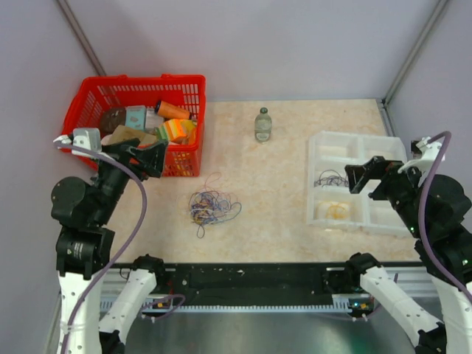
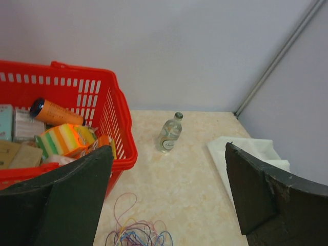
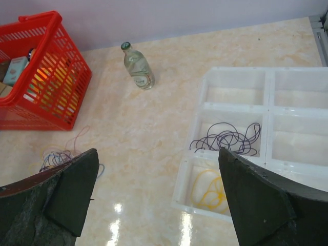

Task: Untangle the cables

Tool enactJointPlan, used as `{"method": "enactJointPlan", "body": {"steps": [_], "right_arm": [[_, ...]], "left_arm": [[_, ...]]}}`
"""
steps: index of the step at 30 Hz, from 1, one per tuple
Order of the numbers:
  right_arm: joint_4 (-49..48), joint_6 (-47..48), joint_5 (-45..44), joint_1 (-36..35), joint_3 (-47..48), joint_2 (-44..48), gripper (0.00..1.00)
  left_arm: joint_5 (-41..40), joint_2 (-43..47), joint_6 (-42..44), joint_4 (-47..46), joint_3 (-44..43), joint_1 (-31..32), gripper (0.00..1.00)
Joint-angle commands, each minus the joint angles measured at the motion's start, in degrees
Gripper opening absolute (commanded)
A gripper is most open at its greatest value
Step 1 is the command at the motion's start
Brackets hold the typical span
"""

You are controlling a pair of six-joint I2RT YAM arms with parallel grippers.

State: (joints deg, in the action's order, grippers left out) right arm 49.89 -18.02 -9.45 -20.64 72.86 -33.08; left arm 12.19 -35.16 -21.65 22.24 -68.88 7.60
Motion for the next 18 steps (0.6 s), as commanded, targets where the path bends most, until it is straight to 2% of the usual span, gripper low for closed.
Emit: {"method": "enactJointPlan", "body": {"steps": [1,3,7,9,13,18], "right_arm": [[0.8,-0.1,-1.1,-0.6,-0.4,-2.3,0.99],[0.8,-0.7,1.4,-0.5,-0.6,-4.1,0.99],[-0.7,-5.1,12.0,-0.8,-3.2,-10.8,0.99],[-4.1,-7.5,13.0,-6.1,-6.0,-14.0,0.99],[-17.4,-11.2,10.7,-20.2,-13.0,-17.9,0.99],[-33.2,-13.3,18.3,-26.6,-18.3,-28.3,0.91]], "left_arm": [[-5.2,-1.1,-1.0,5.4,-0.5,0.1,0.94],[-6.5,-0.2,-1.0,6.8,1.0,0.1,0.95],[-15.2,1.1,-3.0,14.1,3.4,0.1,0.95],[-16.4,0.6,-3.9,19.9,3.8,0.1,0.95],[-12.5,2.9,-4.9,24.2,8.7,0.1,0.91],[1.5,7.3,-10.8,20.8,21.8,0.2,0.92]]}}
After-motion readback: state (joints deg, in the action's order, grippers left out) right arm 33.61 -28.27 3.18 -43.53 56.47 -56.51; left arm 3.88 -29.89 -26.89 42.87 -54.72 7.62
